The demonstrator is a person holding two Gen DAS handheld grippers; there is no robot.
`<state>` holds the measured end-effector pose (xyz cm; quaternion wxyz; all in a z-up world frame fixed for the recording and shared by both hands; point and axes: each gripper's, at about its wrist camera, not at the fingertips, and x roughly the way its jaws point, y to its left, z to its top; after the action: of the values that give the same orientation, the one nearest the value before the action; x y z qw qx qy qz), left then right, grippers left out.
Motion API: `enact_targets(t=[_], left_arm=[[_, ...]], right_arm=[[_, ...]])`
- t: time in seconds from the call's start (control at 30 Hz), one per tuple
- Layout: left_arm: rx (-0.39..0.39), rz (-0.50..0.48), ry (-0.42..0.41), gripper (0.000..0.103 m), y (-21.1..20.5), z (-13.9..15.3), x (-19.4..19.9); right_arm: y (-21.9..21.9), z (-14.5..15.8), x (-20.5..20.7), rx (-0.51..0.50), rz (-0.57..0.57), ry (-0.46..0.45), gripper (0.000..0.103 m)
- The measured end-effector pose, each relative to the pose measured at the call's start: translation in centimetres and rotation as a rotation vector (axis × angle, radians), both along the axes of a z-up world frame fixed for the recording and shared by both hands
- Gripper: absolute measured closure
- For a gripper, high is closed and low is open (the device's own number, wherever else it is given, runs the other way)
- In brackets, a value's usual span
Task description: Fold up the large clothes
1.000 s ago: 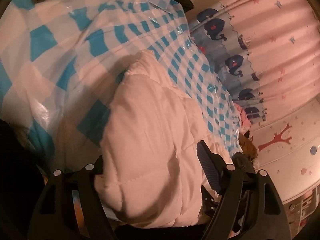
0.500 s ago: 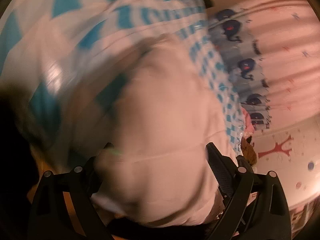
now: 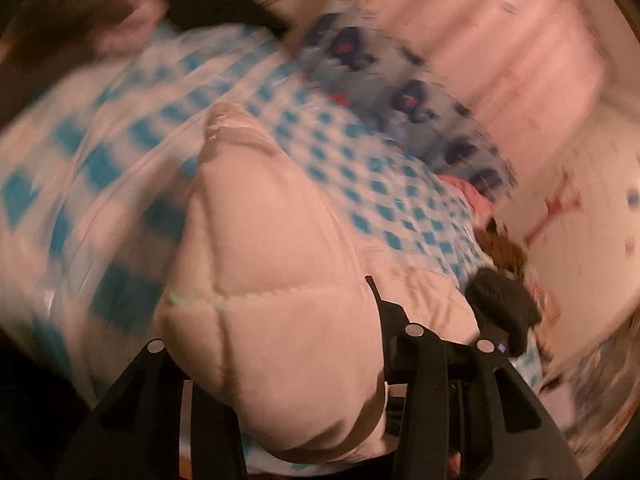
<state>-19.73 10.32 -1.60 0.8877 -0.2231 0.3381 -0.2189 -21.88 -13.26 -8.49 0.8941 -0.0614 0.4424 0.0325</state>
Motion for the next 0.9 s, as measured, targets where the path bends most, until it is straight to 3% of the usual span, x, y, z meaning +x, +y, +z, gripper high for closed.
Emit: enact_targets(t=[0.13,0.23,0.3,0.33,0.37,0.4,0.47,0.57,0.7,0.9], left_arm=[[0.073,-0.086,-0.079,0.065,-4.4,2.8,-0.2],[0.108,-0.119,-0.114,0.065,-6.5,4.1,-0.2],[0.134,-0.142,-0.134,0.065,-7.8,4.9,-0.3],[0.153,-0.156,-0.146,0.065,-8.6,5.2,-0.4],[0.166,-0.166,-0.155,0.065,-9.2,5.4,-0.6],[0.193,-0.182,-0.162,0.065,-10.0,5.5,-0.9],[0.228,-0.213,-0.184,0.065,-12.0,5.8,-1.5],[0.288,-0.271,-0.22,0.065,-15.6,6.0,-2.9],[0.353,-0.371,-0.256,0.066,-21.0,5.5,-4.2],[0.409,-0.522,-0.274,0.067,-28.9,3.1,-5.8]], right_arm=[[-0.4,0.3,-0.2,0.024,0.014,0.002,0.006],[-2.1,1.6,-0.7,0.137,0.032,0.021,0.006],[-5.5,3.2,-1.5,0.382,0.016,-0.014,0.006],[-8.3,3.8,-2.0,0.615,0.019,-0.026,0.006],[-9.6,4.0,-2.3,0.736,0.022,-0.033,0.006],[-12.2,3.9,-2.5,0.944,0.027,-0.041,0.006],[-16.1,2.9,-2.5,1.265,0.039,-0.027,0.007],[-20.1,1.1,-2.9,1.604,0.05,-0.037,0.007],[-23.0,0.4,-3.5,1.712,0.056,-0.047,0.007],[-27.0,0.8,-3.5,1.699,0.042,-0.052,0.007]])
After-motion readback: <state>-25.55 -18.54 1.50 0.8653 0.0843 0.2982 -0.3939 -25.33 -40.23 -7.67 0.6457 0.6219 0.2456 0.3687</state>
